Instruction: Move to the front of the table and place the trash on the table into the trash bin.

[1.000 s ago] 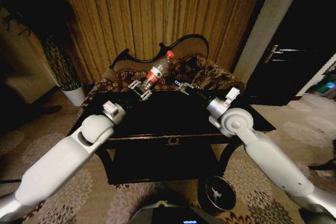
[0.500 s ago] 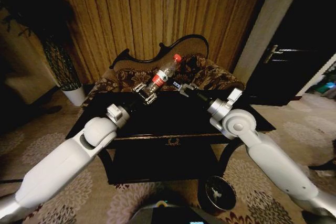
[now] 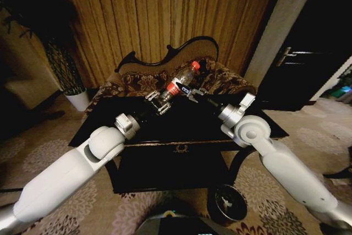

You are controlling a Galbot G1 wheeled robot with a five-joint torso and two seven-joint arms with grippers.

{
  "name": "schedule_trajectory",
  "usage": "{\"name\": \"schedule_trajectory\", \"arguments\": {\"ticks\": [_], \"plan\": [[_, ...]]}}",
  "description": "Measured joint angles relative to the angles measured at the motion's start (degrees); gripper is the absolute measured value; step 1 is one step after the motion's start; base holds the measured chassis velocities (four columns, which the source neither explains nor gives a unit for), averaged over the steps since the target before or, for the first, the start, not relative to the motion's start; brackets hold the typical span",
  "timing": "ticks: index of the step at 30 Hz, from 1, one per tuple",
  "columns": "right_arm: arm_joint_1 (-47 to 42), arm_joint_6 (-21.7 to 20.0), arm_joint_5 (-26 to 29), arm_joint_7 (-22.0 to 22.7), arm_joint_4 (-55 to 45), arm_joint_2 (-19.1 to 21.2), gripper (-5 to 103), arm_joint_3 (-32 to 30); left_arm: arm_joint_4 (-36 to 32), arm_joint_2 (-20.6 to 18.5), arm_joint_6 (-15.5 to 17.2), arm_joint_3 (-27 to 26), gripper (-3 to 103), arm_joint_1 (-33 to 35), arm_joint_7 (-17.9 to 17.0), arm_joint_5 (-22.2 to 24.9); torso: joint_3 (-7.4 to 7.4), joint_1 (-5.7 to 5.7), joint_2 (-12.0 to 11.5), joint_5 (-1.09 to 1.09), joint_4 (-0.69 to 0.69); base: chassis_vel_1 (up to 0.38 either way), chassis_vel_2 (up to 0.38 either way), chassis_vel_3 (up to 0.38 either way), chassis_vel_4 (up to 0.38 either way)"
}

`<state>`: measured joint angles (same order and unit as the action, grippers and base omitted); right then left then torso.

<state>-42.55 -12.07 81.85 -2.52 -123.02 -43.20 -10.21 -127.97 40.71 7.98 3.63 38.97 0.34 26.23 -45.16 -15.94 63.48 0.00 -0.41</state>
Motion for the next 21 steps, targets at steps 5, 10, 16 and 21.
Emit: {"name": "schedule_trajectory", "arguments": {"ticks": [5, 10, 16, 21], "plan": [[0.0, 0.0, -0.1, -0.1, -0.1, 0.1, 100, 0.0, 0.2, -0.3, -0.2, 0.0, 38, 0.4, 0.3, -0.2, 0.0, 0.0, 0.0, 0.0, 0.0, 0.0, 0.0, 0.0, 0.0], [0.0, 0.0, -0.8, -0.1, 0.1, 0.0, 100, 0.2, 0.0, -0.5, -0.3, 0.1, 38, 0.4, 0.5, -0.3, 0.0, 0.0, 0.0, 0.0, 0.0, 0.0, 0.0, 0.0, 0.0], [-0.3, 0.0, -1.3, -0.5, 0.0, 0.1, 92, 0.3, 0.3, -0.4, -0.3, 0.5, 37, 0.2, 0.6, -0.5, 0.0, 0.0, 0.0, 0.0, 0.0, 0.0, 0.0, 0.0, 0.0], [-0.6, 0.2, -1.3, -0.6, -0.1, 0.6, 71, -0.2, 0.5, -0.2, -0.3, 1.0, 37, 0.0, 0.7, -0.6, 0.0, 0.0, 0.0, -0.01, -0.01, 0.0, 0.0, 0.0, 0.0]]}}
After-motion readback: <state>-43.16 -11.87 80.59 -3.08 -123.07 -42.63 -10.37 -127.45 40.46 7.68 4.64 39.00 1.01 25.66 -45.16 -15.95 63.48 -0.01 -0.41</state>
